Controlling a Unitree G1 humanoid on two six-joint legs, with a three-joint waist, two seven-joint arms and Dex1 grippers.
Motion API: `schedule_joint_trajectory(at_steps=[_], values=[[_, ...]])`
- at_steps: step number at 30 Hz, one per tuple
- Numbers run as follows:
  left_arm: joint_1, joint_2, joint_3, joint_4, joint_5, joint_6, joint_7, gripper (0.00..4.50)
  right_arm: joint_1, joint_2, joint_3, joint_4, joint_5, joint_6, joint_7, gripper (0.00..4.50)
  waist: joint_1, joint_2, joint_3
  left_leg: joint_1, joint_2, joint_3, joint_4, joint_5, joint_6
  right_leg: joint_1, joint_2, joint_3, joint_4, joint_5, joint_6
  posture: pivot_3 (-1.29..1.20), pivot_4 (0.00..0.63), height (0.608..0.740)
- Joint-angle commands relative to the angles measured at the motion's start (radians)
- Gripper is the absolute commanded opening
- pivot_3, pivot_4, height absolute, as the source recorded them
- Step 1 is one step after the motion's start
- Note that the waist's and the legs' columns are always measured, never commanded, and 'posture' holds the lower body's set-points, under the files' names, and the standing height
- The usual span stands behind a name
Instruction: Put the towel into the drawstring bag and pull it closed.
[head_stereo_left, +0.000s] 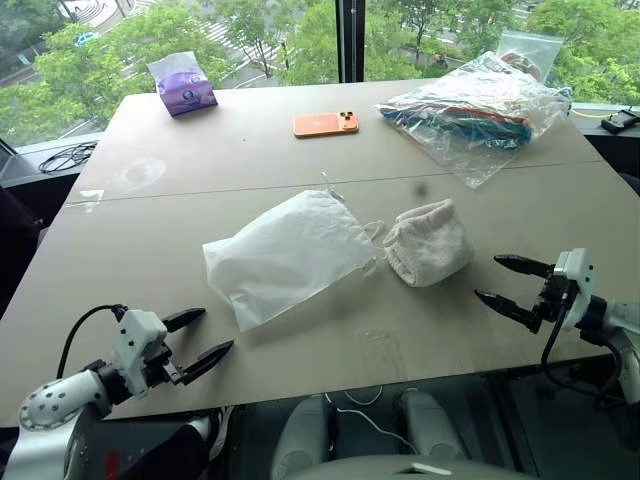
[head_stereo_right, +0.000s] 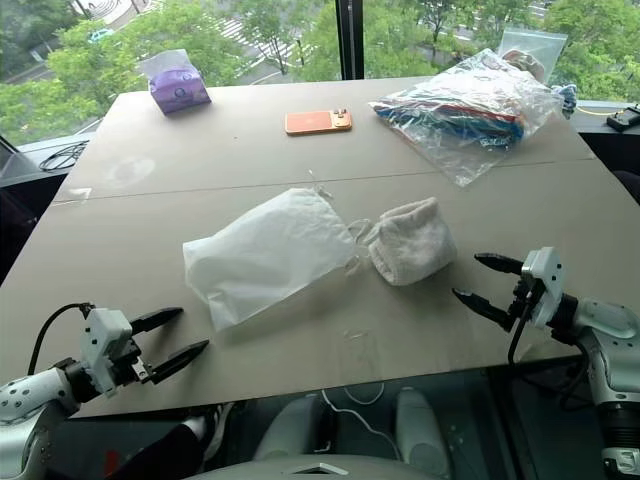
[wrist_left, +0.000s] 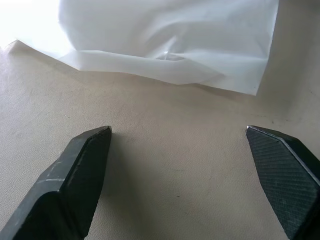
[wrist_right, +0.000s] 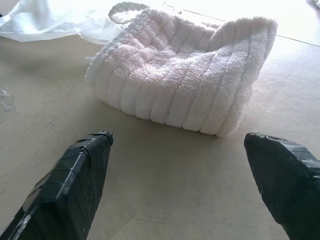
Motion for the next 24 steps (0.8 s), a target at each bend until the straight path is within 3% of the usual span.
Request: schedule_joint_trajectory(at_steps=[1,5,8,11,13,17,21,24], values=[[0.03,0.02,0.04,-0.067,-0.055,0.049,-0.027,4.43,-0.012,-0.014,-0.014,-0.008,0.011,-0.007,0.011,4.5,0.0,-0.001,0.001,0.0,0.0,0.0,0.0,0.0,0.0,0.0,0.0,0.0,0.0,0.0,0.0,0.0,0.15,0.74],[0.062,0.062,0.067,-0.188,-0.151,0.183,-0.067,4.43,-0.015,-0.014,-0.016,-0.005,0.012,-0.006,0.014,4.5,0.0,-0.004,0.002,-0.001,0.0,-0.001,0.0,0.0,0.0,-0.001,-0.001,-0.001,0.0,0.0,0.0,0.0,0.15,0.74],[0.115,0.125,0.086,-0.34,-0.299,0.333,-0.139,4.43,-0.018,-0.011,-0.015,-0.005,0.012,-0.007,0.014,4.5,0.001,-0.005,0.003,-0.002,0.0,-0.002,0.0,0.0,0.0,-0.001,-0.005,-0.003,-0.001,0.0,0.0,0.0,0.15,0.74],[0.083,0.163,0.044,-0.434,-0.382,0.451,-0.136,4.43,-0.023,-0.004,-0.012,-0.008,0.012,-0.005,0.008,4.5,0.004,-0.003,0.004,-0.003,-0.001,-0.002,0.0,0.0,0.0,-0.001,-0.006,-0.003,-0.001,0.0,0.0,0.0,0.15,0.74],[-0.029,0.133,-0.096,-0.467,-0.328,0.486,-0.076,4.43,-0.029,0.0,-0.01,-0.012,0.012,-0.006,0.002,4.5,0.009,-0.002,0.004,-0.004,-0.001,-0.002,0.0,0.0,0.0,-0.001,-0.005,-0.004,-0.001,0.0,0.0,0.0,0.15,0.74],[-0.351,-0.044,-0.418,-0.349,-0.101,0.508,0.072,4.43,-0.028,0.004,-0.014,-0.033,0.012,-0.005,-0.018,4.5,0.03,-0.001,0.005,-0.004,-0.005,-0.005,0.003,0.0,0.0,0.002,0.001,-0.003,-0.001,0.0,0.0,0.0,0.15,0.74],[-0.446,-0.103,-0.493,-0.263,-0.014,0.487,0.111,4.43,-0.015,-0.009,-0.045,-0.058,0.019,-0.002,-0.039,4.5,0.016,-0.004,0.005,-0.006,-0.003,-0.006,0.007,0.0,0.0,0.001,0.003,-0.003,-0.001,0.003,0.005,0.0,0.15,0.74],[-0.436,-0.088,-0.453,-0.203,0.038,0.416,0.128,4.43,0.008,-0.02,-0.08,-0.091,0.046,0.012,-0.052,4.5,0.015,-0.003,0.005,-0.007,-0.003,-0.006,0.004,0.0,0.0,-0.001,0.003,-0.004,0.0,0.003,0.004,0.0,0.15,0.74]])
